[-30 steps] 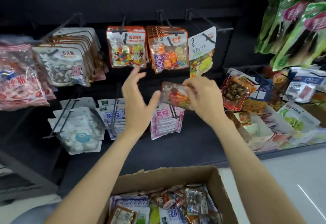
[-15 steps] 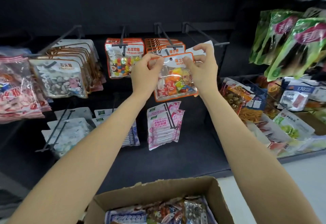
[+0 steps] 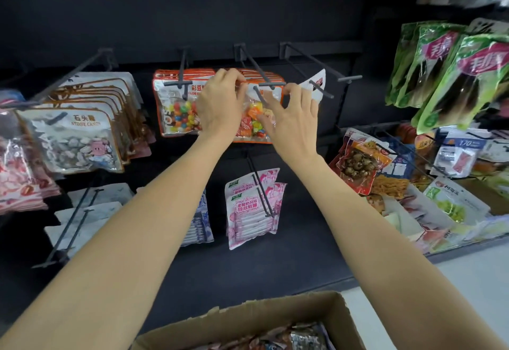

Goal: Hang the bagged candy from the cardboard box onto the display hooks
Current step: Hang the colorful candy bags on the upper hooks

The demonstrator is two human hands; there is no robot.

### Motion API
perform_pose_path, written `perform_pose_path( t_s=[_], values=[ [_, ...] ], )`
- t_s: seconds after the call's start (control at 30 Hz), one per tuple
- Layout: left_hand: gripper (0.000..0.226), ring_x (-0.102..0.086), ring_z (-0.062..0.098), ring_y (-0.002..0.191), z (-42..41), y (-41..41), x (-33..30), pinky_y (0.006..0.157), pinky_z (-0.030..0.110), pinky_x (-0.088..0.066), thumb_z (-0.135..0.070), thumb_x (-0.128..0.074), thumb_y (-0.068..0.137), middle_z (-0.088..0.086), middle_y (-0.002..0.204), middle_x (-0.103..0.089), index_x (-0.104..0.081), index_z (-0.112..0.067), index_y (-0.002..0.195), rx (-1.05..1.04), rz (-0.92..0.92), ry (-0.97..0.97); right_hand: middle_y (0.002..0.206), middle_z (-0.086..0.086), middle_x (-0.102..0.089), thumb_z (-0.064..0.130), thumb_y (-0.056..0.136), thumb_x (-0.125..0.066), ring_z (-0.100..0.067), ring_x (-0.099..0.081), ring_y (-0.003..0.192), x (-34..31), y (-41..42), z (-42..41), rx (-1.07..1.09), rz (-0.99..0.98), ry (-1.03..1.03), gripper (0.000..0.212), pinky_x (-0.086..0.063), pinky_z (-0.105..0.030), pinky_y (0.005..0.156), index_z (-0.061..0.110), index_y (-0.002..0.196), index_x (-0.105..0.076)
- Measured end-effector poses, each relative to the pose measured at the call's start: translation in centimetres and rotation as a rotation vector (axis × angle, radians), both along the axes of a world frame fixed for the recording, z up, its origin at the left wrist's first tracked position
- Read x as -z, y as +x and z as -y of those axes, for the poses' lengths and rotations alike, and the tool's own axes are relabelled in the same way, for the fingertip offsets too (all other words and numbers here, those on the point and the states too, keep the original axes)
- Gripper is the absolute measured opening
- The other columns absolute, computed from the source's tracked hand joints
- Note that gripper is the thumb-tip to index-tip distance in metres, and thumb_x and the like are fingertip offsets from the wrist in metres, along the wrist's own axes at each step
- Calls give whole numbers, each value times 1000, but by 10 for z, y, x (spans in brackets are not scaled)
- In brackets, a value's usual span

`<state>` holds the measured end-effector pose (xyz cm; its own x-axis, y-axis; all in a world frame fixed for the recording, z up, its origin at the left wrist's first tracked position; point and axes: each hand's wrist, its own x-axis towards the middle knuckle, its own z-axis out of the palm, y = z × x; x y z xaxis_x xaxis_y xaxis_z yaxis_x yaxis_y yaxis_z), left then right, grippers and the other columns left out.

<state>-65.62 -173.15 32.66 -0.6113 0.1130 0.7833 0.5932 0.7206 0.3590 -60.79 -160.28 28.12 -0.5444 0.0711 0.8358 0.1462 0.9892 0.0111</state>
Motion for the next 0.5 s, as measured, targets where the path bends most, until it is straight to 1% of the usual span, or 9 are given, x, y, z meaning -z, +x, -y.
perform_pose_path(
  t_s=[0.07,0.13,0.17,0.23,0.3,0.33,0.4,0.43,0.5],
  values=[
    [22,-56,16,105,-7,1,0,75,20,-36,-25,-52,96,-2,112,-62,-61,-18,114,-30,63,50,105,-7,-59,39,78,-68,-25,-54,95,1,-4,7,84,46,49,46,-38,-34,76,20,120,-62],
    [30,-49,16,118,-9,7,8,87,18,-33,-20,-53,95,-3,124,-57,-56,-19,124,4,116,100,118,-5,-59,30,78,-68,-26,-53,109,7,1,12,101,90,46,53,-38,-37,85,16,128,-57],
    [36,-45,16,124,-7,12,16,94,18,-31,-17,-54,93,-2,131,-53,-52,-19,130,37,117,104,128,-4,-57,25,79,-65,-26,-50,119,12,7,15,82,92,38,55,-37,-39,92,13,131,-54],
    [51,-36,19,135,2,26,35,107,24,-28,-14,-54,91,3,145,-42,-42,-14,140,82,70,58,141,-5,-49,18,83,-57,-25,-40,133,25,27,19,-4,45,17,53,-31,-42,103,9,135,-51],
    [56,-29,24,140,15,42,57,111,30,-26,-14,-54,90,6,152,-33,-37,-10,144,80,9,-14,144,-7,-46,15,84,-52,-26,-35,138,44,54,28,-100,22,-34,47,-28,-45,110,11,131,-54],
    [55,-31,25,139,24,54,69,109,30,-29,-14,-53,89,6,151,-34,-40,-10,142,93,-11,-31,142,-8,-48,14,85,-51,-26,-35,137,55,68,32,-135,23,-64,43,-28,-46,110,12,127,-57],
    [45,-40,21,129,44,81,95,104,26,-34,-15,-52,89,4,140,-47,-50,-11,134,162,-11,-32,132,-7,-56,14,86,-46,-26,-45,129,79,97,41,-165,52,-117,38,-33,-44,105,13,121,-61],
    [40,-46,18,122,57,94,112,100,25,-36,-18,-51,90,3,132,-54,-54,-11,129,199,10,-47,122,-6,-62,15,86,-43,-26,-54,118,94,112,46,-162,90,-128,38,-38,-41,99,13,119,-62],
    [34,-57,14,102,90,117,154,87,26,-43,-24,-47,91,-2,115,-63,-57,-16,122,251,121,-125,91,-2,-70,13,84,-41,-21,-65,82,126,139,56,-141,204,-147,39,-48,-34,77,12,114,-65]
  ],
)
